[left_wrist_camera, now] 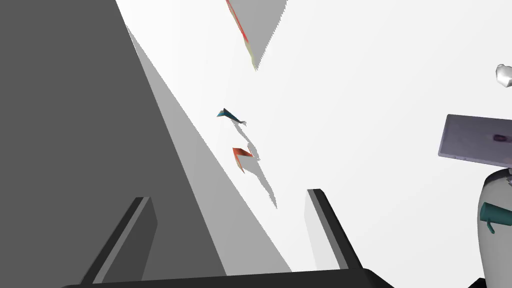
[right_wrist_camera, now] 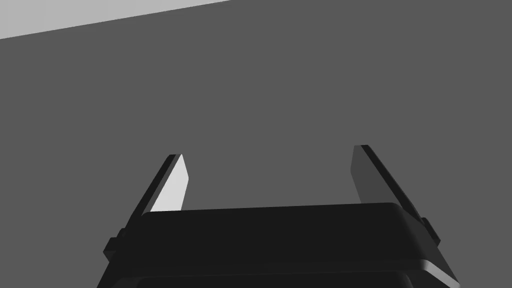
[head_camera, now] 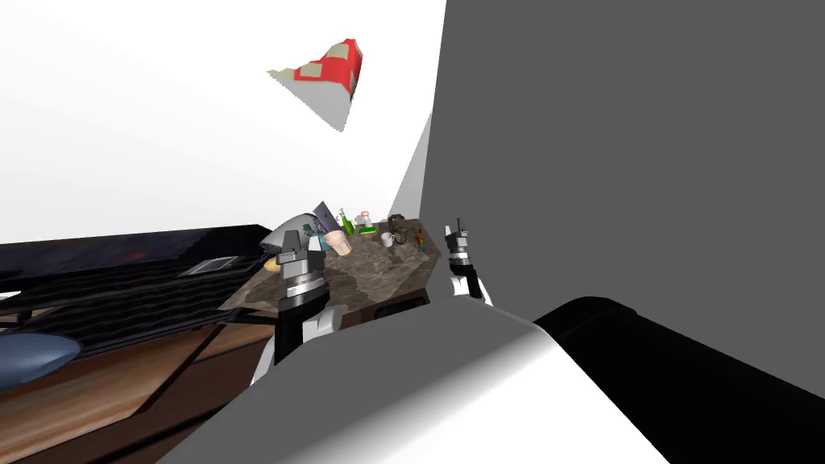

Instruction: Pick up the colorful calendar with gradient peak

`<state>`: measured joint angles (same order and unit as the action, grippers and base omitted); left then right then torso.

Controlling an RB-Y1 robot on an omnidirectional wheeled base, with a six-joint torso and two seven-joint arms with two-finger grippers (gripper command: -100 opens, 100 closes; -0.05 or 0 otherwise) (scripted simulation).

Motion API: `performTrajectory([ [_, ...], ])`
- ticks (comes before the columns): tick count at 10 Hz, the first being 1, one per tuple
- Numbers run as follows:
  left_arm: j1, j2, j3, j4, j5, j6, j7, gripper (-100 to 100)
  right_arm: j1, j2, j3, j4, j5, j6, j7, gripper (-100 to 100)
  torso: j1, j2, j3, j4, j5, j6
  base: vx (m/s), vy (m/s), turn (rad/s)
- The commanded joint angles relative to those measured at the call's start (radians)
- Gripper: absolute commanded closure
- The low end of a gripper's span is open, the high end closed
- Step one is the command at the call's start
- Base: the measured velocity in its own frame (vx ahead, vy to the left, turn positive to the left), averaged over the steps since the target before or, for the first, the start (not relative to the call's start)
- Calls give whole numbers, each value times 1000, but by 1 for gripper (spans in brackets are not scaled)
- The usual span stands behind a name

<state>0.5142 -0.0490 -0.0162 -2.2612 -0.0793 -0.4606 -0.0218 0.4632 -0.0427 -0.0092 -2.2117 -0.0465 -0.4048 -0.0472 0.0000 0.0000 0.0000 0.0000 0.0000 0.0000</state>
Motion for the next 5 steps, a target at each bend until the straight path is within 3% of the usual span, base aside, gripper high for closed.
performTrajectory([
  [1,0,0,0,0,0,0,0,0,3,-37,9,17,16,9,1,-100,0,0,0,0,0,0,-57,16,71],
  [5,0,0,0,0,0,0,0,0,7,-106,30,63,51,33,3,-100,0,6,4,1,0,0,-91,12,73],
])
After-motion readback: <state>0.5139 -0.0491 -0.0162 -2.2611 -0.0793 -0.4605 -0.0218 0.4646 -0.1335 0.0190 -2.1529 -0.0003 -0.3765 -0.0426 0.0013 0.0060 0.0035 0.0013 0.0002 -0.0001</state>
